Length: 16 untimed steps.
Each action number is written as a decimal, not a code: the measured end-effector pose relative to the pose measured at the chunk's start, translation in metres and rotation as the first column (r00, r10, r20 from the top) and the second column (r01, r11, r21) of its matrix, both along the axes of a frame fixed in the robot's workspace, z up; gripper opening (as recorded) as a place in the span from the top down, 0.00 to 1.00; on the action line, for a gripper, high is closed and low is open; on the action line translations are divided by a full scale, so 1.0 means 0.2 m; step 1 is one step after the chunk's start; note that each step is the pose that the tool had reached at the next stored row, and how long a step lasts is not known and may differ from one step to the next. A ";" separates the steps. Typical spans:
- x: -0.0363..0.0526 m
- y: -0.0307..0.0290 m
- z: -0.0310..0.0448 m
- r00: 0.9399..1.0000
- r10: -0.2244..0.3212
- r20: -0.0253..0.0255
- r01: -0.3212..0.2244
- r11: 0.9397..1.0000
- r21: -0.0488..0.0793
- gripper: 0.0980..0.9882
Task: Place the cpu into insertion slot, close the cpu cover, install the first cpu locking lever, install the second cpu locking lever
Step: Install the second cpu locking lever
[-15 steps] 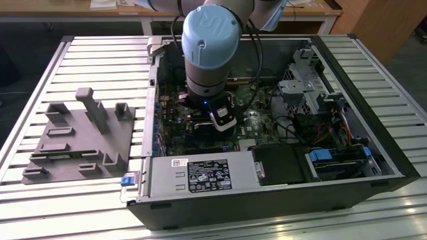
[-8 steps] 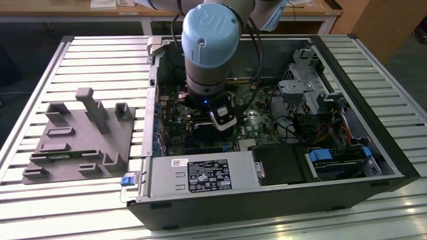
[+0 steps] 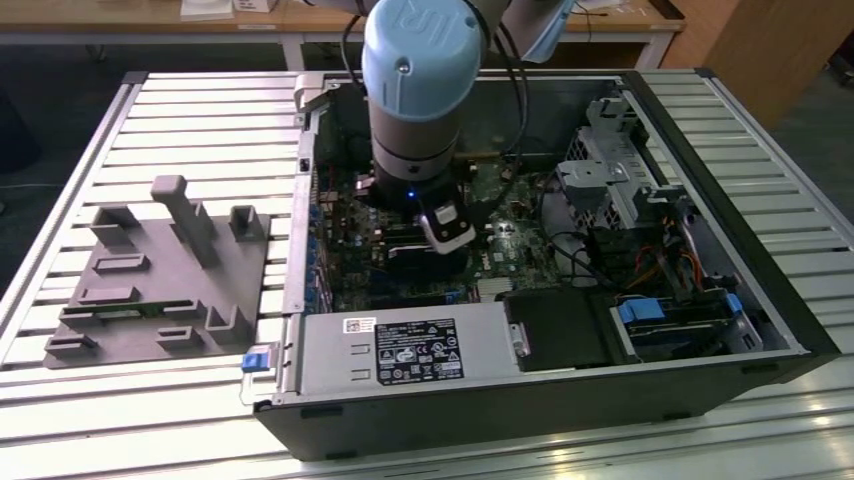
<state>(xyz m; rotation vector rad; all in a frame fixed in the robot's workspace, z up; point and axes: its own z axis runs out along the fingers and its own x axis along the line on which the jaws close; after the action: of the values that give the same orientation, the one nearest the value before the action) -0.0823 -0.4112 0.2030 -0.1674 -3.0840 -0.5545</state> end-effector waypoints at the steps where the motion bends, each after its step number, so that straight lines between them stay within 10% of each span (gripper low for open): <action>1: 0.000 0.000 0.015 1.000 0.000 0.000 0.000 1.000 0.000 0.99; 5: 0.001 0.000 0.058 1.000 0.000 0.000 0.000 1.000 -0.006 0.99; 11: 0.022 0.000 0.065 1.000 0.000 0.000 0.000 0.999 -0.053 0.99; 16: 0.105 0.001 0.065 1.000 0.000 0.000 0.000 0.998 -0.058 0.99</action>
<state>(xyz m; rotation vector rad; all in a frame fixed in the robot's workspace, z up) -0.0613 -0.4111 0.2160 -0.1681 -3.1020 -0.4645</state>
